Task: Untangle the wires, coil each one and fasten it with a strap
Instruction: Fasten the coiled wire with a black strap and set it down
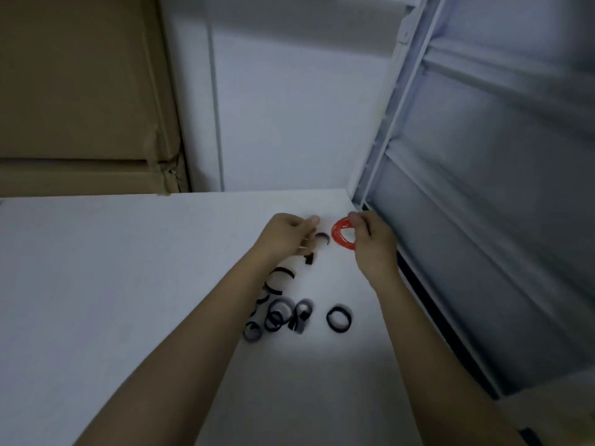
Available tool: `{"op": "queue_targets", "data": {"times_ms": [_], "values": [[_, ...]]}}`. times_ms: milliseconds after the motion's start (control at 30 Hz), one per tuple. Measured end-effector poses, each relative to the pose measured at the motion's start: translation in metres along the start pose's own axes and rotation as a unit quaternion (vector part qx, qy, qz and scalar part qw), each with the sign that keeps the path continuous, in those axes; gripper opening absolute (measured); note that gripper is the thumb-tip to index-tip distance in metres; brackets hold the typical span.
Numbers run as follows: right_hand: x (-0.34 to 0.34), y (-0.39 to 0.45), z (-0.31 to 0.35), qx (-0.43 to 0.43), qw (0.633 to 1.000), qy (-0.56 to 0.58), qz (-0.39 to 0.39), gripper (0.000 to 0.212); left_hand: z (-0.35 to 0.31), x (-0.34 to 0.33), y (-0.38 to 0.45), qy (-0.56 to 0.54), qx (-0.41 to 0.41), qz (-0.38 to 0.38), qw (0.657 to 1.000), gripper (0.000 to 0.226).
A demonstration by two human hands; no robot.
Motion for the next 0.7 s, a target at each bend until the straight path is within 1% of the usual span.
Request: {"op": "queue_targets", "data": {"times_ms": [33, 67, 133, 233, 300, 367, 400, 500, 600, 700], "values": [[0.0, 0.01, -0.007, 0.003, 1.0, -0.007, 0.017, 0.023, 0.002, 0.0, 0.01, 0.069, -0.028, -0.039, 0.997, 0.029], [-0.001, 0.018, -0.012, 0.004, 0.999, -0.014, 0.035, 0.021, 0.003, -0.002, 0.018, 0.152, -0.053, -0.062, 0.985, 0.026], [-0.008, 0.032, -0.021, 0.009, 0.997, -0.018, 0.069, 0.017, 0.007, -0.012, 0.032, 0.296, -0.069, -0.059, 0.951, 0.028], [-0.015, 0.048, -0.031, 0.021, 0.993, -0.02, 0.114, 0.014, 0.013, -0.029, 0.052, 0.406, -0.047, -0.022, 0.912, 0.04], [-0.019, 0.054, -0.035, 0.034, 0.989, -0.026, 0.143, 0.014, 0.014, -0.037, 0.063, 0.441, -0.05, -0.013, 0.896, 0.033], [-0.024, 0.058, -0.035, 0.046, 0.985, -0.017, 0.166, 0.015, 0.011, -0.039, 0.069, 0.447, -0.062, -0.022, 0.892, 0.021], [-0.026, 0.058, -0.033, 0.048, 0.983, -0.005, 0.175, 0.016, 0.008, -0.037, 0.07, 0.438, -0.07, -0.027, 0.896, 0.016], [-0.033, 0.057, -0.021, 0.056, 0.978, 0.033, 0.2, 0.022, 0.002, -0.024, 0.066, 0.35, -0.086, -0.017, 0.933, 0.002], [-0.04, 0.051, -0.006, 0.072, 0.968, 0.06, 0.232, 0.028, -0.006, -0.004, 0.053, 0.29, -0.11, -0.026, 0.95, 0.006], [-0.05, 0.042, 0.008, 0.095, 0.96, 0.068, 0.253, 0.028, -0.011, 0.018, 0.039, 0.222, -0.12, -0.033, 0.967, 0.012]]}}
Point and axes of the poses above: each hand's wrist, its own y-axis towards the middle knuckle, its own x-axis out of the back of the hand, z = x × y, the point moved 3 cm from there along y, towards the middle knuckle, and after that the axes turned 5 degrees about -z, right-handed, at the moved point
